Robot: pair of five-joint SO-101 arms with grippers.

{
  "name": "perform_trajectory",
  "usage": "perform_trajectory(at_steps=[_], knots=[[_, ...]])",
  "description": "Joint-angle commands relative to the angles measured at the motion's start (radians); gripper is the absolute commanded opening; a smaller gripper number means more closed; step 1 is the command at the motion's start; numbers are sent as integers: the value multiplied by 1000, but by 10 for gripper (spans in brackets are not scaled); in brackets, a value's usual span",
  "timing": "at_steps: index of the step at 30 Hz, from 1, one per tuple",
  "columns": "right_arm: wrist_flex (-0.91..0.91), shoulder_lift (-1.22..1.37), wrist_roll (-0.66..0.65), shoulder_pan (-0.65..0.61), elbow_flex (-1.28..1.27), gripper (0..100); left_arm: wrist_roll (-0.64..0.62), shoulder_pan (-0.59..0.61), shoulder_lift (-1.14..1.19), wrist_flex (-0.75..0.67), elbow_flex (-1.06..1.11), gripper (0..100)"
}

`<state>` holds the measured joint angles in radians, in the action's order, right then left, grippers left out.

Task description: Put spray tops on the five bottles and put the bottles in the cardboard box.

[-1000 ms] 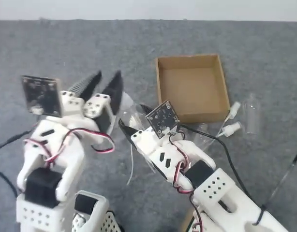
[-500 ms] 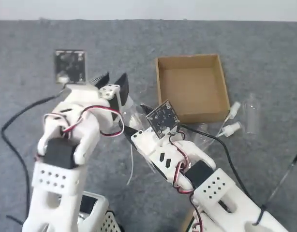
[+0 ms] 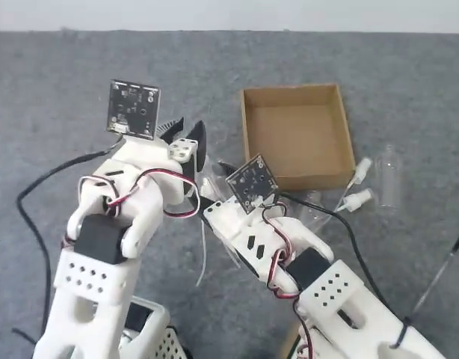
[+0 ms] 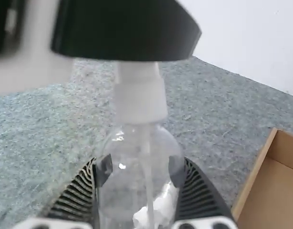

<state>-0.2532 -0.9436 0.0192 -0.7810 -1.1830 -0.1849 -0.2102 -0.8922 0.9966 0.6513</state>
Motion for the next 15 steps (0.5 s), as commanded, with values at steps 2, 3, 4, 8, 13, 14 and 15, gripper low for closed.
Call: perform_trajectory(at_steps=[2,3,4,8,13,14,15], knots=[[13,-2,17,7,11,6,120,-8,-57,34,-102,102],[13,-2,17,7,11,6,133,-8,-74,48,-114,122],[13,-2,17,7,11,6,141,0,-92,60,-125,144],[5,-2,15,7,11,6,144,54,-161,83,-136,204],[-27,5,15,27,46,6,138,114,-267,124,-117,209],[-44,8,15,42,72,6,138,123,-295,138,-99,209],[-64,10,15,61,100,6,138,129,-324,150,-71,209]])
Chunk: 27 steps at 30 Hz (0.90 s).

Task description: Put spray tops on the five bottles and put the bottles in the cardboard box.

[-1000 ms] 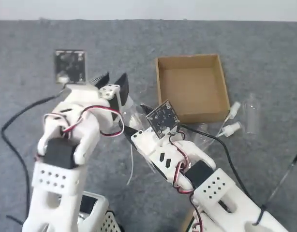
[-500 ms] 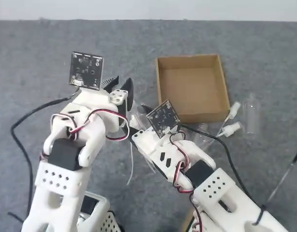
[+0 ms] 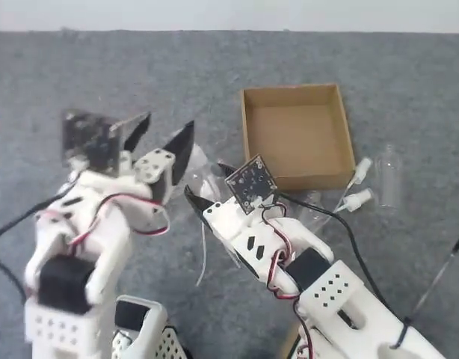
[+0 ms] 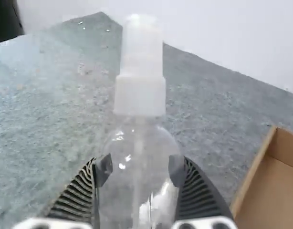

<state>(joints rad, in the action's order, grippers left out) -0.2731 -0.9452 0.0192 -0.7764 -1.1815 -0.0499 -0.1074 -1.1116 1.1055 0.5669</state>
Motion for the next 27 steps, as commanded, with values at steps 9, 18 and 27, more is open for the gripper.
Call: perform_trajectory(at_steps=[9,18,27], knots=[[-165,171,15,177,417,6,8,17,-307,-38,447,211],[-189,521,17,176,717,6,5,-83,-465,-54,667,303],[-400,552,17,42,844,6,-20,-117,-545,-95,740,327]])
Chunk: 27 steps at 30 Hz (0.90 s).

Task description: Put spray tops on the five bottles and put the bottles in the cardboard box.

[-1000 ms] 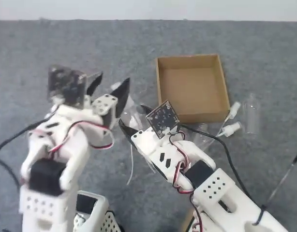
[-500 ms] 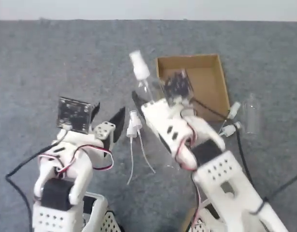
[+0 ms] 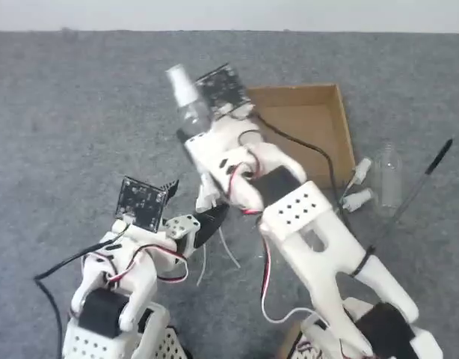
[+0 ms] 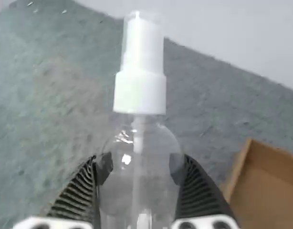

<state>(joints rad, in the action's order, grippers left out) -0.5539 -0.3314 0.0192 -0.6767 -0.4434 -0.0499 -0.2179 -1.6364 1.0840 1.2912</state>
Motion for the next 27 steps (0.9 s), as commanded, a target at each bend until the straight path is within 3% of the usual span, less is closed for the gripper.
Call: perform_trajectory(at_steps=[1,8,27], knots=[[-150,-87,17,-64,109,6,-18,-5,-20,-91,30,327],[-320,-252,17,-59,104,6,-18,-5,-20,-110,50,327],[-337,-470,-55,13,-103,6,-17,-5,-20,-112,51,327]])
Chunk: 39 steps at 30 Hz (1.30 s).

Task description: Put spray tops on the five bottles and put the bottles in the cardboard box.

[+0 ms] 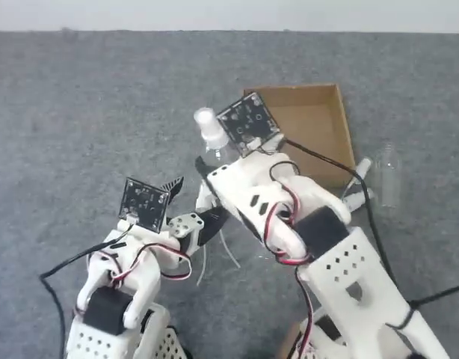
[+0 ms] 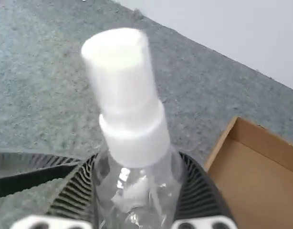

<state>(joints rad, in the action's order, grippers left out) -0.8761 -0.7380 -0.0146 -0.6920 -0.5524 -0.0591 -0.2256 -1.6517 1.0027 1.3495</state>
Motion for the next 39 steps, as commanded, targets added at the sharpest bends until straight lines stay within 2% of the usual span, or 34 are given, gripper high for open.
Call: perform_trajectory(at_steps=[1,5,9,13,20,23,31,36,39], knots=[[-15,-62,-21,35,6,6,-8,3,-5,-31,-7,327],[18,-44,-21,64,8,6,-8,3,-11,-28,-7,327],[216,44,-20,160,11,6,-8,3,-12,-26,-5,315],[463,211,-15,251,12,6,-8,14,-12,-25,-5,221],[839,513,-15,334,15,6,-15,127,-12,-55,-4,51],[911,625,-15,361,69,6,-15,132,-12,-77,16,13],[969,894,-12,392,262,6,-15,132,-12,-91,28,13],[1095,1017,-2,395,281,6,-15,130,-12,-89,28,13],[1104,1072,41,398,295,6,-15,130,-12,-89,28,13]])
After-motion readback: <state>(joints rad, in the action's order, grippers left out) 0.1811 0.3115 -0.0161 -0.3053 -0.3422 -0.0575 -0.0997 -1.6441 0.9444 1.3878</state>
